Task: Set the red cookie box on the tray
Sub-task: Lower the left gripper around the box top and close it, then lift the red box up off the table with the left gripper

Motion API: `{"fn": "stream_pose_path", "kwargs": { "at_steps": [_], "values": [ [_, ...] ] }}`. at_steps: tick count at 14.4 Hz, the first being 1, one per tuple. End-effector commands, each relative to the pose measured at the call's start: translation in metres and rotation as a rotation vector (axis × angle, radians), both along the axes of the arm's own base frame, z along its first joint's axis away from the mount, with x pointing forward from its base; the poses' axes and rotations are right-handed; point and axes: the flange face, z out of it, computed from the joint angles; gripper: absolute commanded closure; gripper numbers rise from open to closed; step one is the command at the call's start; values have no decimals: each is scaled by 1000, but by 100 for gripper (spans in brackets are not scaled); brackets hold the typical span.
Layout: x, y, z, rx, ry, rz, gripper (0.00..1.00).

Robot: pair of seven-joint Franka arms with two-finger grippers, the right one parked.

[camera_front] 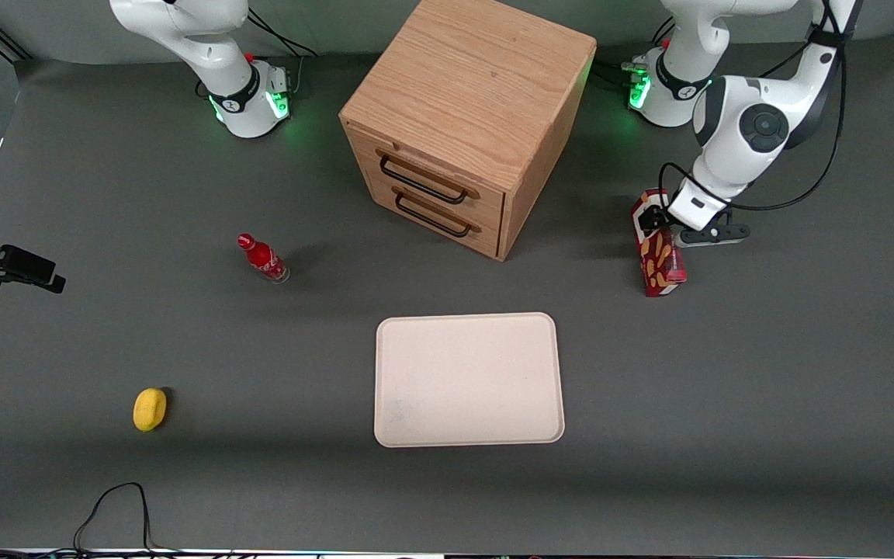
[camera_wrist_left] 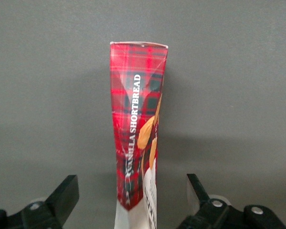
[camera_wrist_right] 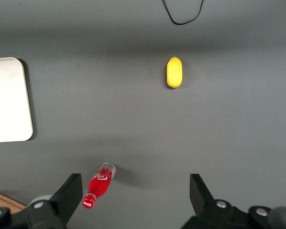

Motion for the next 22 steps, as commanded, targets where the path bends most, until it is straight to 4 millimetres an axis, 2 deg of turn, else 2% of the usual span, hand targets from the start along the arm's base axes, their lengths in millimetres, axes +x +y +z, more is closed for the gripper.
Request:
{"fn": "stream_pose_path", "kwargs": {
  "at_steps": [1,2,3,6,8,9,14,16,19,21,22],
  "values": [
    [2,0,-9,-3,-3,4,0],
    [3,-1,-9,-3,-3,2,0],
    [2,-1,-9,-3,0,-1,8],
    [3,-1,-8,-2,4,-1,52],
    [3,0,-8,-2,6,0,90],
    [4,-1,-7,-2,4,2,100],
    [7,-1,-3,-3,0,10,100],
    [14,-4,11,-1,29,8,100],
    [32,-9,80,-2,37,7,100],
    [50,-3,139,15,63,7,100],
    [63,2,177,39,85,2,100]
  ]
}}
